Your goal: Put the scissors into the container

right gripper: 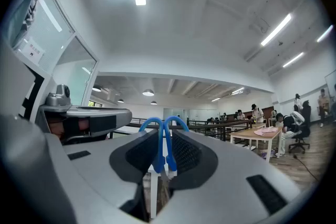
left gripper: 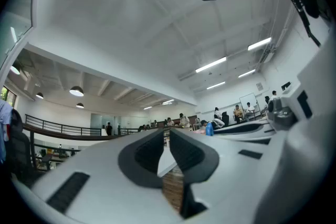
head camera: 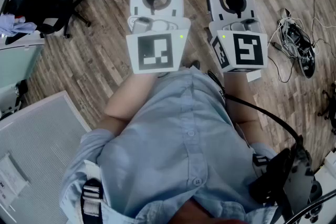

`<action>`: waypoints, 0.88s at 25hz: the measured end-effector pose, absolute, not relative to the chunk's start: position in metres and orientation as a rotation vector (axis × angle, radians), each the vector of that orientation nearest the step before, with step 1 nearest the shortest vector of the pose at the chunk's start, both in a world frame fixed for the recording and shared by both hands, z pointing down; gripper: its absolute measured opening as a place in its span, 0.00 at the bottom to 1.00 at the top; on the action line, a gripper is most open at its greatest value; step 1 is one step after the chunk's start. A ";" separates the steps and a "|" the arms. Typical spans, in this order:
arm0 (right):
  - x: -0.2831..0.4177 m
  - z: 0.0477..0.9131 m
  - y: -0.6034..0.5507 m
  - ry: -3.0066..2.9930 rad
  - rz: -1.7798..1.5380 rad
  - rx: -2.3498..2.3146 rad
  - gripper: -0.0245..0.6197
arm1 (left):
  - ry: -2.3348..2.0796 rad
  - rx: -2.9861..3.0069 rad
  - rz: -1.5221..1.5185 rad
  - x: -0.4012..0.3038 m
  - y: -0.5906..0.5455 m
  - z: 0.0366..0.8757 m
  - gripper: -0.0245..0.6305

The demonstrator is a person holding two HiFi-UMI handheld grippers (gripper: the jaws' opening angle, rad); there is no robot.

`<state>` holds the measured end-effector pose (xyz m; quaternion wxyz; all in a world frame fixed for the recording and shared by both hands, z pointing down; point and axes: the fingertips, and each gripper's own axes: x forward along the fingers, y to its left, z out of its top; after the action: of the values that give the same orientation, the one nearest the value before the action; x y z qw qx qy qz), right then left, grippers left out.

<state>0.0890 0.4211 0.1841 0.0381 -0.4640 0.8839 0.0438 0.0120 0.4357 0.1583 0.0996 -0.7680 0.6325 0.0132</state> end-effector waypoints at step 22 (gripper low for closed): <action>0.140 0.195 0.389 2.722 0.093 -1.358 0.17 | 1.881 -2.279 -0.035 0.062 0.399 0.183 0.10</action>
<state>0.1397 0.3893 0.1948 0.0489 -0.4456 0.8934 0.0305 0.0621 0.3991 0.1827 0.0930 -0.7678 0.6339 -0.0118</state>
